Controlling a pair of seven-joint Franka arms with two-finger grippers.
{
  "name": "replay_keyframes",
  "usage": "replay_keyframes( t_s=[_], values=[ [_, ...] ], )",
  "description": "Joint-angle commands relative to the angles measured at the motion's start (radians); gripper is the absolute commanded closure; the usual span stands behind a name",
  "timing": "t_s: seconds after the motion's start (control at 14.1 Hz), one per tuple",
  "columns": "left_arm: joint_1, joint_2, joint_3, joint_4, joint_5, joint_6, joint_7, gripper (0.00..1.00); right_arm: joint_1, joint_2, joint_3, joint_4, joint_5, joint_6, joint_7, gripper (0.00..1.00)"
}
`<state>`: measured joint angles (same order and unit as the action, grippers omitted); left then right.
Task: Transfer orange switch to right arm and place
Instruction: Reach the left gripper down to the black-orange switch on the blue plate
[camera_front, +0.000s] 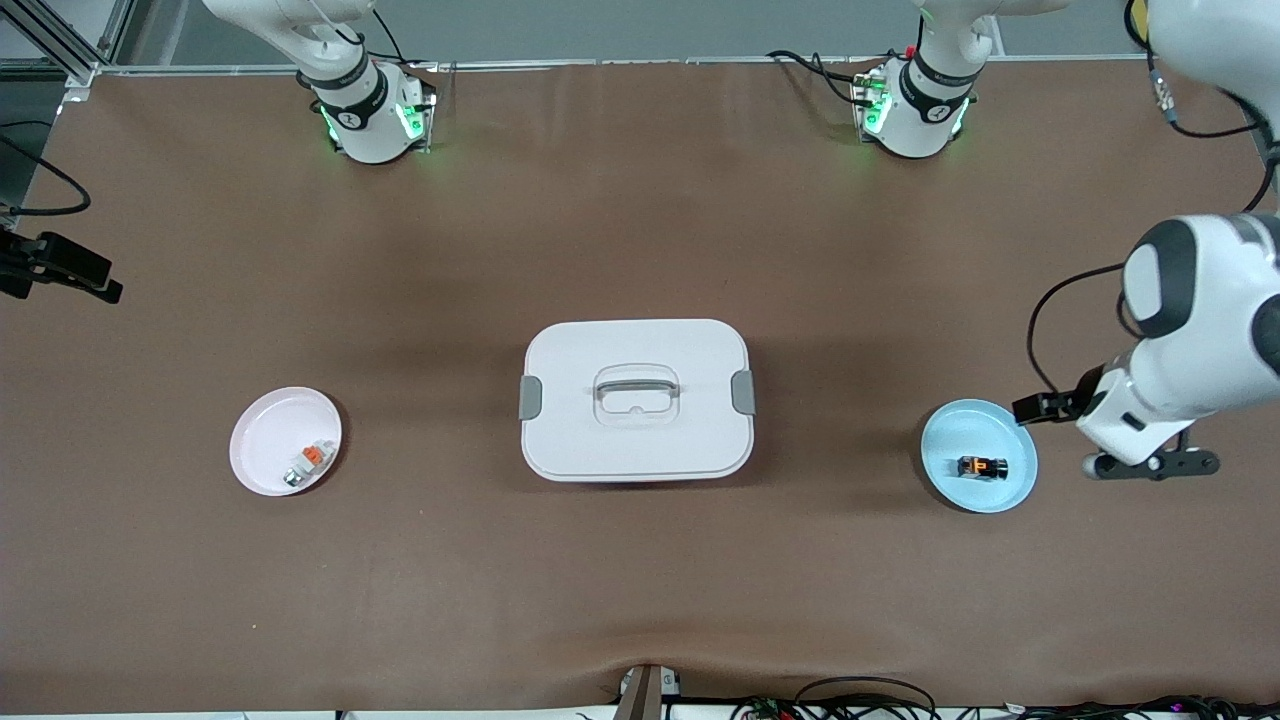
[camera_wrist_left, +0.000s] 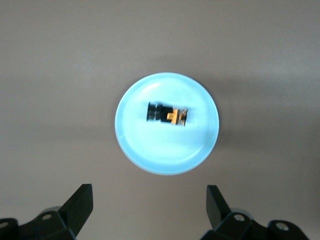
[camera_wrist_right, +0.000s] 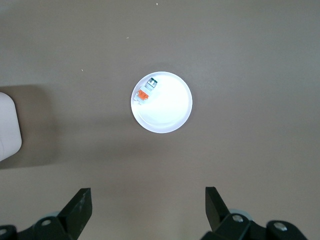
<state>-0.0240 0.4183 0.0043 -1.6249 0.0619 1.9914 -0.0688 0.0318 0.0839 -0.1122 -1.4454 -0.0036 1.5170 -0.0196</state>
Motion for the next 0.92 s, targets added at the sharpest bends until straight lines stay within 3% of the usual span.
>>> replay_keyframes(
  t_s=[0.0,0.28,0.64,0.85],
  values=[
    [-0.004,0.057,0.0,0.022,0.024,0.058,0.013,0.0,-0.001,-0.013,-0.003,0.0,-0.013,-0.001,0.007,0.0],
    [0.007,0.128,-0.001,0.023,0.035,0.141,0.09,0.0,-0.006,-0.015,-0.007,0.0,0.002,-0.001,0.01,0.0],
    [0.013,0.191,-0.001,0.017,0.03,0.19,0.236,0.0,-0.065,-0.013,-0.007,-0.003,0.096,-0.003,0.01,0.0],
    [0.022,0.227,-0.007,0.011,0.018,0.262,0.227,0.0,-0.058,-0.015,-0.003,-0.003,0.076,-0.003,0.007,0.0]
  ],
)
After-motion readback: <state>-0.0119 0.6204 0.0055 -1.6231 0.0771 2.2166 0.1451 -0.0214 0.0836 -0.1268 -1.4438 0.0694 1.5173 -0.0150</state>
